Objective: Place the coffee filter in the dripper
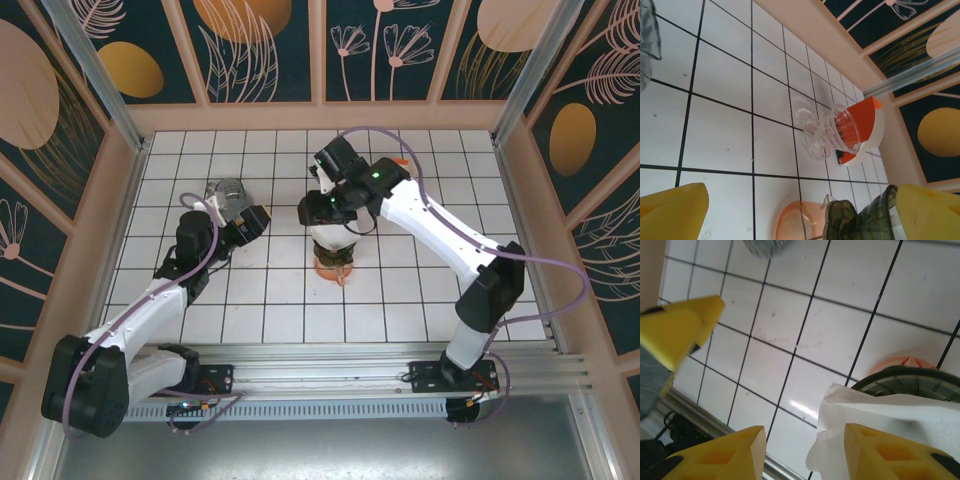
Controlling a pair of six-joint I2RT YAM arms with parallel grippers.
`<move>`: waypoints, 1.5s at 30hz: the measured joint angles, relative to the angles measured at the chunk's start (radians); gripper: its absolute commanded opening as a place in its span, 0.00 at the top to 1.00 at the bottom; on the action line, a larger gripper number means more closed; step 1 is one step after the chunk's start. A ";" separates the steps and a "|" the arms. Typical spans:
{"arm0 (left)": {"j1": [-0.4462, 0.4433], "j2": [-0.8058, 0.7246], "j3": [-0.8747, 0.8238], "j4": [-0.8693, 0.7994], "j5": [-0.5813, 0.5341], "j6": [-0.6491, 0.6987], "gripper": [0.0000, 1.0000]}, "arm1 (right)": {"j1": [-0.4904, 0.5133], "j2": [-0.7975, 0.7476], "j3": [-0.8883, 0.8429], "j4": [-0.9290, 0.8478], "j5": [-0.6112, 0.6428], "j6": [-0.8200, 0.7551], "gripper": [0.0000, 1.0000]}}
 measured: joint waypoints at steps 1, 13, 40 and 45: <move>-0.021 0.000 0.013 -0.011 -0.008 0.010 0.03 | 0.000 -0.019 -0.004 0.014 0.011 0.000 0.52; -0.172 0.031 0.182 -0.133 -0.082 0.121 0.04 | -0.201 -0.441 -0.515 0.285 0.055 0.039 0.43; -0.269 0.191 0.242 -0.231 -0.105 0.182 0.08 | -0.256 -0.477 -0.840 0.602 -0.092 0.072 0.45; -0.269 0.206 0.225 -0.211 -0.104 0.179 0.09 | -0.256 -0.477 -0.851 0.607 -0.092 0.079 0.45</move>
